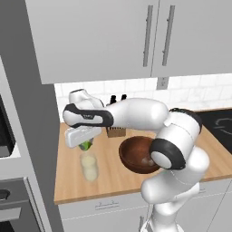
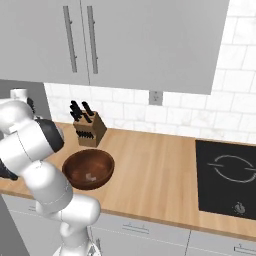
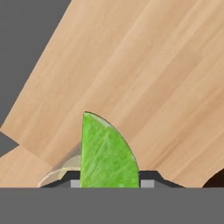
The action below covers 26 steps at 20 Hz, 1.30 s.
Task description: Grab a lemon wedge from the fridge and one ice cube from the ice bowl, and put them in the glass of lemonade.
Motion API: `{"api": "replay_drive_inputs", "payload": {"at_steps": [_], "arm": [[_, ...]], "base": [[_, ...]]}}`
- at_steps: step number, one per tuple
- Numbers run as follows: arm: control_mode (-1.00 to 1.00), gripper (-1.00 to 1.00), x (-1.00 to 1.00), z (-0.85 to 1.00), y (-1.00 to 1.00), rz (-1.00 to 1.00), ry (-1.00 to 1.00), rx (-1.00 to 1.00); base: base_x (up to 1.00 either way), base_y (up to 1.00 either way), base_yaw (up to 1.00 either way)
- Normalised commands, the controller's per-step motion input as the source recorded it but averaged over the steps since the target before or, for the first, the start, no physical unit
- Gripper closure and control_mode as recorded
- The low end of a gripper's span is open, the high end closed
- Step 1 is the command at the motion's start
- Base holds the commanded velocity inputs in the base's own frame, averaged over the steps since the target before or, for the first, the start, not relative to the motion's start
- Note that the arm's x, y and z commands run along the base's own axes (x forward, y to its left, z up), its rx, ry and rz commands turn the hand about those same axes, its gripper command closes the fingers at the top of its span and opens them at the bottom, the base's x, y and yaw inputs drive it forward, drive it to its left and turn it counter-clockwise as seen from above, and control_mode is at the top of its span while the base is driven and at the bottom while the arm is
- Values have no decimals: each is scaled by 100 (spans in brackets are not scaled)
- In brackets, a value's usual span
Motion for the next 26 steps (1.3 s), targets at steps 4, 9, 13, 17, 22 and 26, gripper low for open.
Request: {"api": "replay_drive_inputs", "payload": {"at_steps": [4,9,13,17,22,26], "arm": [[-100,100,-20,0,0,0,-5,0],[-100,100,-7,1,0,0,-3,0],[-100,100,0,20,-1,0,-11,2],[-100,100,0,18,-14,0,-9,7],[-100,100,-3,-11,0,0,-4,1],[-100,100,-4,-6,0,0,-14,0]], "base": [[0,0,0],[0,0,0],[0,0,0],[0,0,0],[0,0,0],[0,0,0]]}}
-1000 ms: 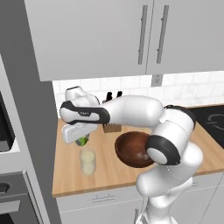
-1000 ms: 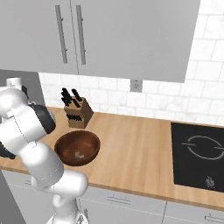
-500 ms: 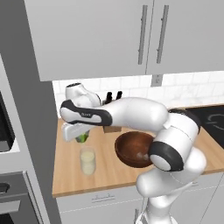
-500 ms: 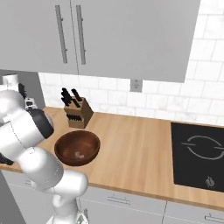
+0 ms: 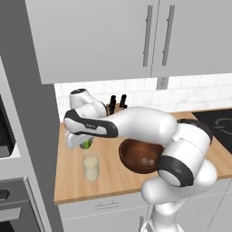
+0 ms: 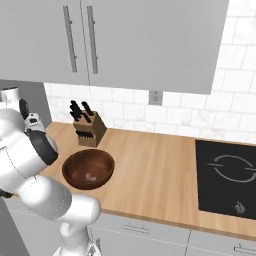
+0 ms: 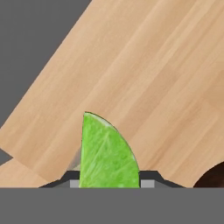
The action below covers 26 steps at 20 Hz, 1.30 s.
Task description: Grab a lemon wedge from the fridge and one ice cube from the ice bowl, and put them in the glass of lemonade.
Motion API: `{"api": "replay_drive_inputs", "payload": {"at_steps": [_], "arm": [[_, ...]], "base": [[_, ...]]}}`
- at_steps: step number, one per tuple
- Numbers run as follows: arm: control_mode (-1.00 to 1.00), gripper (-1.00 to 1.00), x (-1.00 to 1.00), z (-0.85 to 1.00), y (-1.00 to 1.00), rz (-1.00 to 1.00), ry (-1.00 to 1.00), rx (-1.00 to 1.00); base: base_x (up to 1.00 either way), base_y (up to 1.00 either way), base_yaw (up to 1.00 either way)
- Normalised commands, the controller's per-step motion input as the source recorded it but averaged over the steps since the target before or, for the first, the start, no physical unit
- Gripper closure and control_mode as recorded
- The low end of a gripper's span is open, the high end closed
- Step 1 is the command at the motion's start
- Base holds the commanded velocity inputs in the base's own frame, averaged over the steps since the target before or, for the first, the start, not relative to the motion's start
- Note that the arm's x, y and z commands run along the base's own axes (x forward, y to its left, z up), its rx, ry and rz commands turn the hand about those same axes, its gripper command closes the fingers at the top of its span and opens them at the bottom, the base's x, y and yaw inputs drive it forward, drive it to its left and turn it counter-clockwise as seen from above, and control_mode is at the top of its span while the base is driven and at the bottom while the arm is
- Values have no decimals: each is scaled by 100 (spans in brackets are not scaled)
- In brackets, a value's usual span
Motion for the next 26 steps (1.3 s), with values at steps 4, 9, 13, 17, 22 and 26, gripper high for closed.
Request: {"api": "replay_drive_inputs", "payload": {"at_steps": [4,9,13,17,22,26], "arm": [[-100,100,-6,0,0,0,-21,0],[-100,100,-9,0,0,0,-14,0],[-100,100,0,0,0,0,0,0],[-100,100,-44,0,0,0,-5,0],[-100,100,-30,1,0,0,-12,0],[-100,100,-2,0,-1,0,-2,0]], "base": [[0,0,0],[0,0,0],[0,0,0],[0,0,0],[0,0,0],[0,0,0]]}}
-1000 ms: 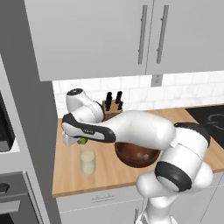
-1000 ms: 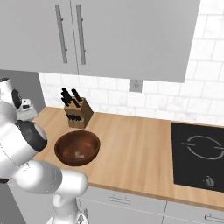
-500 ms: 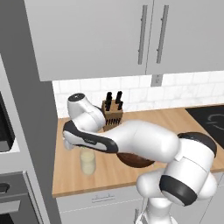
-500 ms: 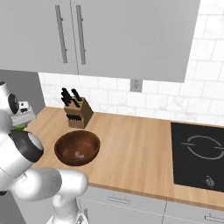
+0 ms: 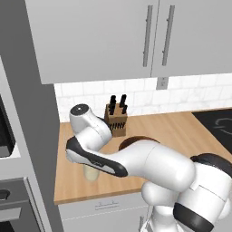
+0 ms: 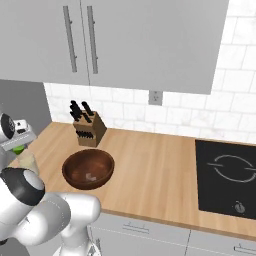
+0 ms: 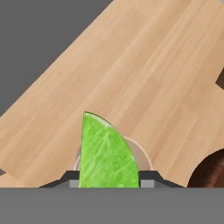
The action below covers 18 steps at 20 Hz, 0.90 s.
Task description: Grab a lemon wedge from the fridge and one ice cube from the ice bowl, and put them in the glass of lemonade.
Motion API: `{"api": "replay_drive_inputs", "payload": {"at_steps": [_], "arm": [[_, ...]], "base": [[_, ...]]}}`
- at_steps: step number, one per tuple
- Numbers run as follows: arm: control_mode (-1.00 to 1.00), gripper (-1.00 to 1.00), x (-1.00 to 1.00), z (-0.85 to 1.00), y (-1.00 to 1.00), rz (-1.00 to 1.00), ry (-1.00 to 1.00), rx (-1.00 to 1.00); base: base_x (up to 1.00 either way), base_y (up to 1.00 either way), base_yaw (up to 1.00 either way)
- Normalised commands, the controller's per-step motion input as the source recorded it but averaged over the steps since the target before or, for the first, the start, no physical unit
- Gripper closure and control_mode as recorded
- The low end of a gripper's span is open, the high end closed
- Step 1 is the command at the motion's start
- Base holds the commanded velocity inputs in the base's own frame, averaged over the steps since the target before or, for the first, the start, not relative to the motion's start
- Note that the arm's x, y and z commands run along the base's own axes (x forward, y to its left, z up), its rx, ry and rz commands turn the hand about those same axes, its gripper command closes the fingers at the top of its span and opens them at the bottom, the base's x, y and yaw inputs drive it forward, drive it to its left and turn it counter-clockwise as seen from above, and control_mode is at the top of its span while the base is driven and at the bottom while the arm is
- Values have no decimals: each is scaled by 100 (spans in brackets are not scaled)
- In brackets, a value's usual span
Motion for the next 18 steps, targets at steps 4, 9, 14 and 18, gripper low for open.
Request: {"api": "replay_drive_inputs", "payload": {"at_steps": [4,9,14,18], "arm": [[-100,100,0,0,-5,0,-1,0],[-100,100,0,3,-11,0,-5,2],[-100,100,0,0,0,0,0,0],[-100,100,0,-17,0,0,0,0]], "base": [[0,0,0],[0,0,0],[0,0,0],[0,0,0]]}}
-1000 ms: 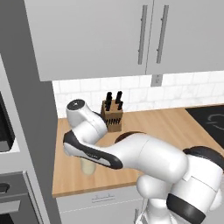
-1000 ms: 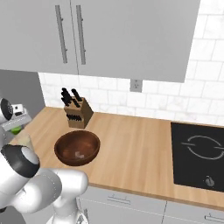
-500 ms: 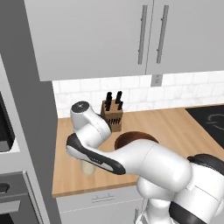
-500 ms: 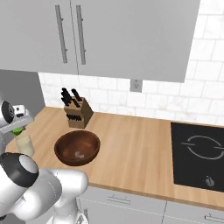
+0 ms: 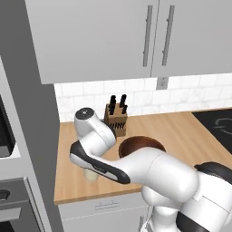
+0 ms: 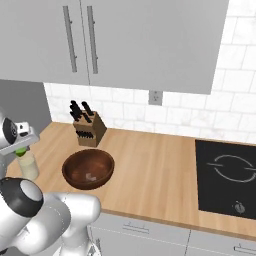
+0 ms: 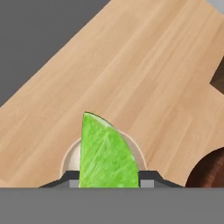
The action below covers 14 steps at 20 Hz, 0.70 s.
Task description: Grab a lemon wedge from the fridge and one ice cube from the ice bowl, and put them in the glass of lemonade.
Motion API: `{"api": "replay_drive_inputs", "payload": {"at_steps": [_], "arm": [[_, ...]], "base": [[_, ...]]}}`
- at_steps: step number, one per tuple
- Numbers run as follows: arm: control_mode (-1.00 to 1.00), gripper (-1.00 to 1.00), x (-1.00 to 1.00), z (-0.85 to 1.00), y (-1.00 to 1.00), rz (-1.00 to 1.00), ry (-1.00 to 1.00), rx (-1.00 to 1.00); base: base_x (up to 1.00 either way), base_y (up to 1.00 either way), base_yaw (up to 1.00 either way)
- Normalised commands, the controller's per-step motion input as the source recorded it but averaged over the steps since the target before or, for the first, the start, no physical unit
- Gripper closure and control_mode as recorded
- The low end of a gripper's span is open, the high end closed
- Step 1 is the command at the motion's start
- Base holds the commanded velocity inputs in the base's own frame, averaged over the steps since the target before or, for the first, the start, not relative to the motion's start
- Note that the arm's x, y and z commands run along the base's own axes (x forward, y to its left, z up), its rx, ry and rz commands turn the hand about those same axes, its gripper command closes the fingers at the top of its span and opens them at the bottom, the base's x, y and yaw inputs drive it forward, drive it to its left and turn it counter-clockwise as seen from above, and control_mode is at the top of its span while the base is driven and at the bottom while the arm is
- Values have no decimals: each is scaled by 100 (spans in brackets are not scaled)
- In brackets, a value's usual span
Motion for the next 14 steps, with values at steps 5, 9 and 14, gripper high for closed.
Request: {"api": "replay_drive_inputs", "payload": {"at_steps": [5,9,14], "arm": [[-100,100,0,0,0,0,0,0],[-100,100,-2,-5,0,0,-3,0],[-100,100,-10,0,0,0,-4,0]], "base": [[0,0,0],[0,0,0],[0,0,0]]}}
